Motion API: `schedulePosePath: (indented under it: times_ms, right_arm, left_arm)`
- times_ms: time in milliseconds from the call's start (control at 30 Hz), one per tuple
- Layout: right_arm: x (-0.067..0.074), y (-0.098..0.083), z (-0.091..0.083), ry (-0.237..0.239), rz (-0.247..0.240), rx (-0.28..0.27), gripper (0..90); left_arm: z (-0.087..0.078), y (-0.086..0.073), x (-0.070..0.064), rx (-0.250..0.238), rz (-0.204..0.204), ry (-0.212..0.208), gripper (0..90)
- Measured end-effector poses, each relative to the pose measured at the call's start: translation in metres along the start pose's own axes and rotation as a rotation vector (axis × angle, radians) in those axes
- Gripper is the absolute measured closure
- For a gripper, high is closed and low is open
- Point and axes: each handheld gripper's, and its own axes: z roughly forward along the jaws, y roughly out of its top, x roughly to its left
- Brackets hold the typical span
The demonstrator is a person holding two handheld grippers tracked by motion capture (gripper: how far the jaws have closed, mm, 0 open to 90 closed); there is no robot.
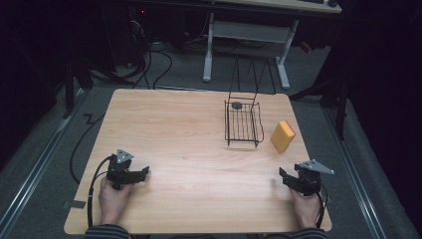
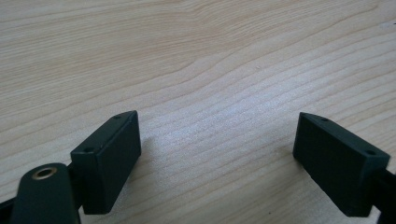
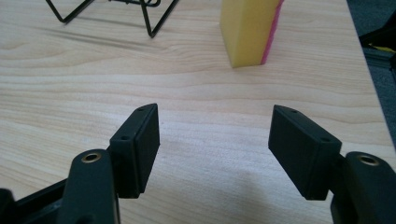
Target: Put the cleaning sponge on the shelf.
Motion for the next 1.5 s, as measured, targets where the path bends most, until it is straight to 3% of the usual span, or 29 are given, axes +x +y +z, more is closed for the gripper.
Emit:
schedulePosePath:
  times_ms: [433, 833, 1500]
  right_arm:
    - [-0.011, 0.02, -0.009, -0.006, 0.018, -0.079, 33.0]
    - [-0.02, 0.038, -0.004, -0.008, 0.047, -0.106, 32.3]
    - [-0.024, 0.071, 0.002, 0.004, 0.042, -0.153, 29.8]
  left_arm:
    - [0.0, 0.0, 0.0, 0.0, 0.0, 0.0, 15.6]
    - [0.0, 0.0, 0.0, 0.0, 0.001, 0.0, 15.6]
    - [0.0, 0.0, 0.0, 0.0, 0.001, -0.001, 15.6]
